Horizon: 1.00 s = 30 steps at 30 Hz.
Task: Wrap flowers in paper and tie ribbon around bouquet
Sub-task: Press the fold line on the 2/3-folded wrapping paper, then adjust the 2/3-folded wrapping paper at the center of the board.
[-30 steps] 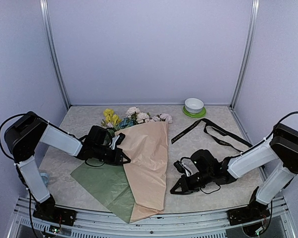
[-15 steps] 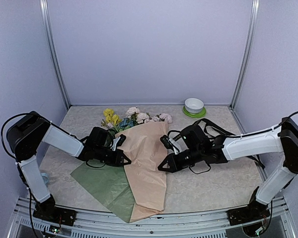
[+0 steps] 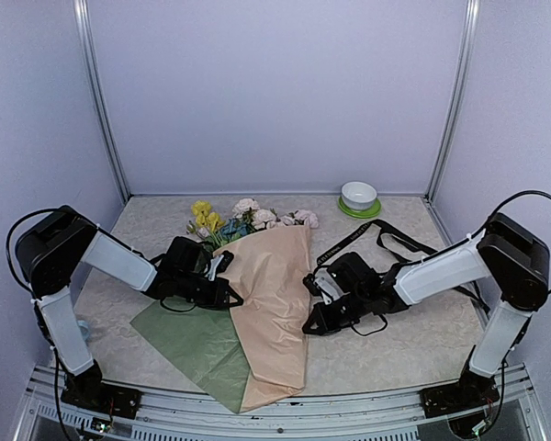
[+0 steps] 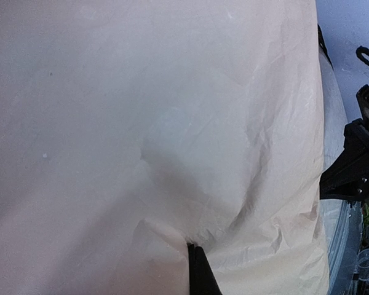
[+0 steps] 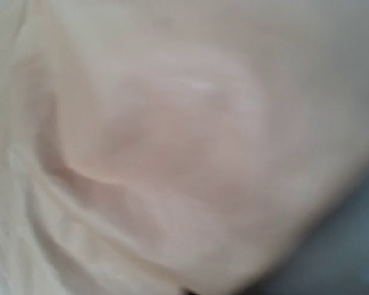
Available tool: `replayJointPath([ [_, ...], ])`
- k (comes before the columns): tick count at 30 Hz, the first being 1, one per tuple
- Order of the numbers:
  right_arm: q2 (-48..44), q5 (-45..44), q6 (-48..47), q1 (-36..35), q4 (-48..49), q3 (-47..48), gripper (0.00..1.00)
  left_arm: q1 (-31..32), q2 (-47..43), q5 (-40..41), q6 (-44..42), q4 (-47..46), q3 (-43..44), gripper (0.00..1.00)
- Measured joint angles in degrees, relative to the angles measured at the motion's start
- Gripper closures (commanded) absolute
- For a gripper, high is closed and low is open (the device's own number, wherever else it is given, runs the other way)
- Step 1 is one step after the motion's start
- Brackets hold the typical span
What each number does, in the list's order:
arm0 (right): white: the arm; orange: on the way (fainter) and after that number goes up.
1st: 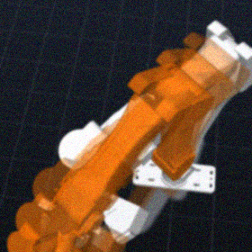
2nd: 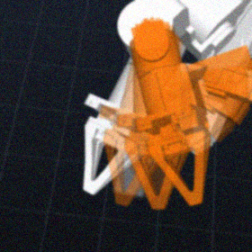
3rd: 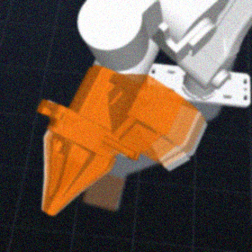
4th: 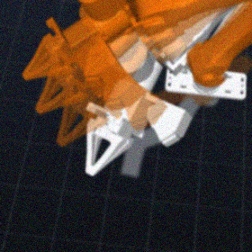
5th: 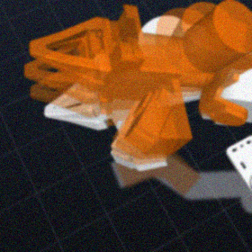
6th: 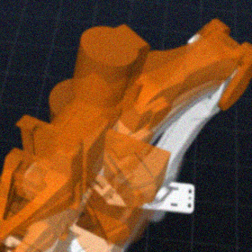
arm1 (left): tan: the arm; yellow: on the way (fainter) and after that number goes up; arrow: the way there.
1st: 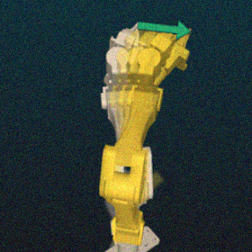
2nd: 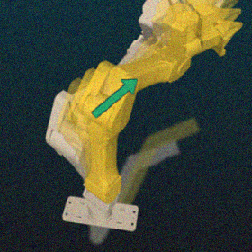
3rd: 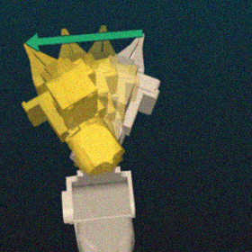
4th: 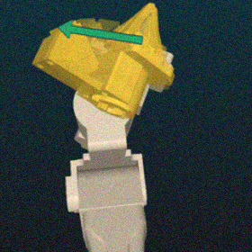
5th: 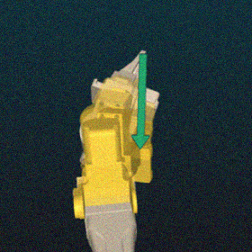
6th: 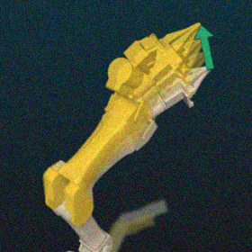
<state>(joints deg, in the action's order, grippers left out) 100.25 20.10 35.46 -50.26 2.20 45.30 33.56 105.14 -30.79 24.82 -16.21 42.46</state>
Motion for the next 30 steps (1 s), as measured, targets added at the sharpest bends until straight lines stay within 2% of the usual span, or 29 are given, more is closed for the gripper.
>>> replayJointPath([
  [6, -6.5, -2.6, 0.4, 2.6, -2.1, -5.6, 0.99, 0.0, 0.0, 0.0, 0.0, 0.0, 0.1, 1.00],
  [10, -8.6, -3.5, -1.9, 2.9, -5.3, -5.2, 0.99, 0.0, 0.0, 0.0, 0.0, 0.0, 0.1, 1.00],
  [13, -9.3, -3.1, -4.9, 1.4, -5.6, -3.4, 0.99, 0.0, 0.1, 0.0, 0.0, 0.0, 0.1, 1.00],
  [16, -9.2, -0.6, -8.7, -3.6, -4.2, 0.0, 0.99, -0.2, 0.5, 0.0, 0.0, 0.0, 0.5, 1.00],
  [19, -7.3, 3.1, -11.0, -9.6, -1.5, 3.3, 1.00, -0.5, 1.3, -0.3, -0.2, 0.3, 1.6, 1.00],
  [22, -1.5, 6.2, -12.6, -15.0, 0.3, 6.4, 1.00, -1.0, 2.1, -0.7, -0.3, 0.3, 2.5, 1.00],
  [27, 7.1, 6.7, -13.9, -17.9, -2.2, 8.1, 1.00, -1.2, 2.2, -0.9, -0.9, 0.5, 2.7, 1.00],
  [30, 8.0, 6.0, -14.2, -17.9, -3.7, 10.1, 1.00, -1.8, 2.5, -1.0, -1.3, 1.8, 3.7, 1.00],
])
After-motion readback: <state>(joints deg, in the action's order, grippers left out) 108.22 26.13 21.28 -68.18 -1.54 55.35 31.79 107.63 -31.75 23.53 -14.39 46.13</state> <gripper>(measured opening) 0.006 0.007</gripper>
